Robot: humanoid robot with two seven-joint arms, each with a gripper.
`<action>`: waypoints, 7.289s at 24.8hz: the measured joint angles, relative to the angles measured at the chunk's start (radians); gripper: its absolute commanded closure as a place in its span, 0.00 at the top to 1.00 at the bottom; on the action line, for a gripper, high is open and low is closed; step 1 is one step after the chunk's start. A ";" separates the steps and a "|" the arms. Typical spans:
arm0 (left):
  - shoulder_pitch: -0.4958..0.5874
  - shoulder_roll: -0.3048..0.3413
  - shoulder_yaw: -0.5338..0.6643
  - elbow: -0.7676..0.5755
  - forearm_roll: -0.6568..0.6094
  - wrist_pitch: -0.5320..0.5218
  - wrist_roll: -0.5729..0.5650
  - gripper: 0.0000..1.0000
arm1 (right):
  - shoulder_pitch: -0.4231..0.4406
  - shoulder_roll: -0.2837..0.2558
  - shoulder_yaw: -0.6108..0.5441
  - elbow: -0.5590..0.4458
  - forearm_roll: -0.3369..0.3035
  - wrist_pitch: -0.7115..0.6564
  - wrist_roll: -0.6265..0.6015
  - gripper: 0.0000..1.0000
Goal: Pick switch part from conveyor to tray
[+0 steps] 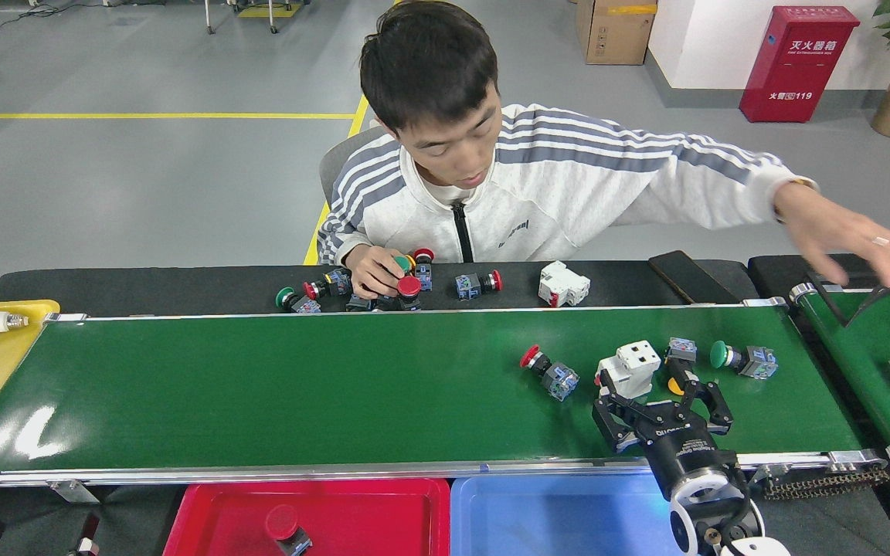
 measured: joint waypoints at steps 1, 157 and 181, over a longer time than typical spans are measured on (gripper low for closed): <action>0.000 0.000 0.000 0.000 0.000 0.000 0.000 1.00 | -0.016 0.001 0.002 0.020 0.000 0.000 0.001 0.97; -0.646 -0.158 -0.270 0.394 -0.384 -0.067 -0.260 0.99 | -0.194 0.149 0.219 0.210 -0.008 -0.267 0.212 0.85; -0.718 -0.069 -0.272 0.687 -0.311 0.106 -0.157 0.11 | -0.195 0.195 0.400 0.180 0.039 -0.292 0.104 0.16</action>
